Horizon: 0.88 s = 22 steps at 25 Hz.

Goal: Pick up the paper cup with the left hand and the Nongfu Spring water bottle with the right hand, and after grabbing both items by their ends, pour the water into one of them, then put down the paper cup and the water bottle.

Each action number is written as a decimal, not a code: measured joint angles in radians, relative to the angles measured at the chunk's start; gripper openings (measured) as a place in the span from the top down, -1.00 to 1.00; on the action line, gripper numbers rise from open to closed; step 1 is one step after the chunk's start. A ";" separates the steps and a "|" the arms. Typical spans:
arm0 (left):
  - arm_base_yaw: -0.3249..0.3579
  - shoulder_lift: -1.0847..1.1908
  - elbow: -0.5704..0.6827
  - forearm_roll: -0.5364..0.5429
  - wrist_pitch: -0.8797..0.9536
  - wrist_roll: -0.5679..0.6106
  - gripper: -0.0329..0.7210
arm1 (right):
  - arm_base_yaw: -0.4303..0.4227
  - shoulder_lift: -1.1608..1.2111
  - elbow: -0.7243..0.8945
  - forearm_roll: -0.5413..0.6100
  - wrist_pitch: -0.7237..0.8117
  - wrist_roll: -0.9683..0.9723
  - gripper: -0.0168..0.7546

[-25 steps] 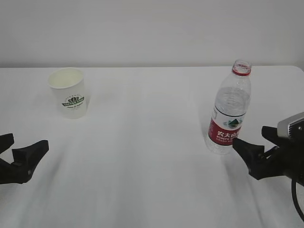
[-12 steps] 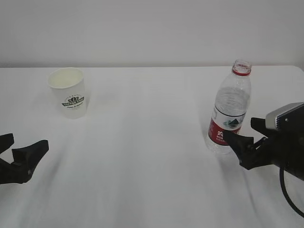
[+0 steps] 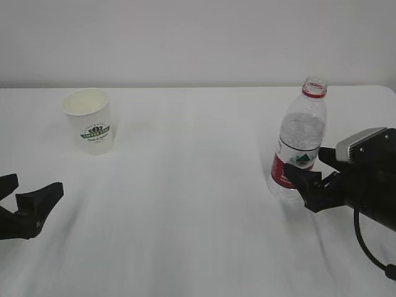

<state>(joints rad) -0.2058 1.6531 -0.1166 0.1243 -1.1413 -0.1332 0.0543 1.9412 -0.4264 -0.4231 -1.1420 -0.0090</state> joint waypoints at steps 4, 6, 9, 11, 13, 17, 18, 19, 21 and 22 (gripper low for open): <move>0.000 0.000 0.000 0.000 0.000 0.000 -0.89 | 0.000 0.032 -0.026 -0.003 0.000 0.009 -0.76; 0.000 0.000 0.000 0.000 -0.002 0.000 -0.88 | 0.000 0.047 -0.041 -0.007 0.000 0.009 -0.76; 0.000 0.001 0.000 0.000 -0.002 0.000 -0.87 | 0.000 0.060 -0.062 -0.015 0.000 0.014 -0.76; 0.000 0.001 0.000 0.000 -0.002 0.000 -0.87 | 0.000 0.060 -0.076 -0.018 0.000 0.016 -0.76; 0.000 0.001 0.000 0.000 -0.002 0.000 -0.87 | 0.000 0.060 -0.088 -0.019 0.000 0.016 -0.76; 0.000 0.001 0.000 0.000 -0.002 0.000 -0.86 | 0.000 0.062 -0.111 -0.020 0.000 0.025 -0.76; 0.000 0.001 0.000 0.000 -0.002 0.000 -0.86 | 0.000 0.062 -0.116 -0.020 0.000 0.029 -0.76; 0.000 0.001 0.000 0.000 -0.002 0.000 -0.86 | 0.000 0.062 -0.122 -0.022 0.000 0.030 -0.76; 0.000 0.001 -0.004 0.000 -0.002 0.000 -0.85 | 0.000 0.063 -0.132 -0.022 0.000 0.039 -0.76; 0.000 0.001 -0.004 0.000 -0.002 0.000 -0.85 | 0.000 0.069 -0.135 -0.022 0.000 0.047 -0.76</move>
<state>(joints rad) -0.2058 1.6540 -0.1203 0.1243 -1.1435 -0.1332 0.0543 2.0104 -0.5609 -0.4449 -1.1420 0.0375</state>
